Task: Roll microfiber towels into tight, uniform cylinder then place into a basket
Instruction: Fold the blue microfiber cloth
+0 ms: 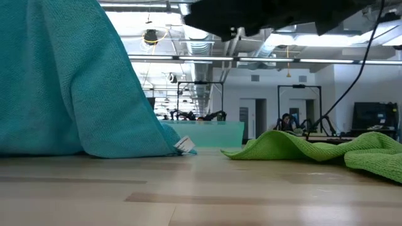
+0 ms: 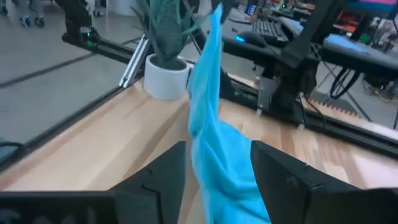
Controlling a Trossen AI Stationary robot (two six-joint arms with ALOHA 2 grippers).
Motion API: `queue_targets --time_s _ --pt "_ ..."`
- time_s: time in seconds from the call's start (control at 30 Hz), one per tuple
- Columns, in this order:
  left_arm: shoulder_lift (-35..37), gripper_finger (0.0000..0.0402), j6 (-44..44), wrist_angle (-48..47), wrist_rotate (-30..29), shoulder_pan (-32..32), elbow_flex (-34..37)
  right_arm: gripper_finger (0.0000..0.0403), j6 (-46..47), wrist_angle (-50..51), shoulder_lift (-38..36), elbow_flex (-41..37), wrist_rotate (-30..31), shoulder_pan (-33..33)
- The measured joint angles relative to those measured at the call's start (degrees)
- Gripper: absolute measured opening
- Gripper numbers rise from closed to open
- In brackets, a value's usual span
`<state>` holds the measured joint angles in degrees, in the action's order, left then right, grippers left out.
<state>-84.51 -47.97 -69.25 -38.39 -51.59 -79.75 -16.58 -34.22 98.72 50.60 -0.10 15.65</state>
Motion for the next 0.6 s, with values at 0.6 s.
queue_targets --time_s 0.6 --pt "0.02 0.0000 2.25 0.39 -3.62 0.54 0.02 0.0183 0.10 0.76 15.55 11.71 0.00 -1.13"
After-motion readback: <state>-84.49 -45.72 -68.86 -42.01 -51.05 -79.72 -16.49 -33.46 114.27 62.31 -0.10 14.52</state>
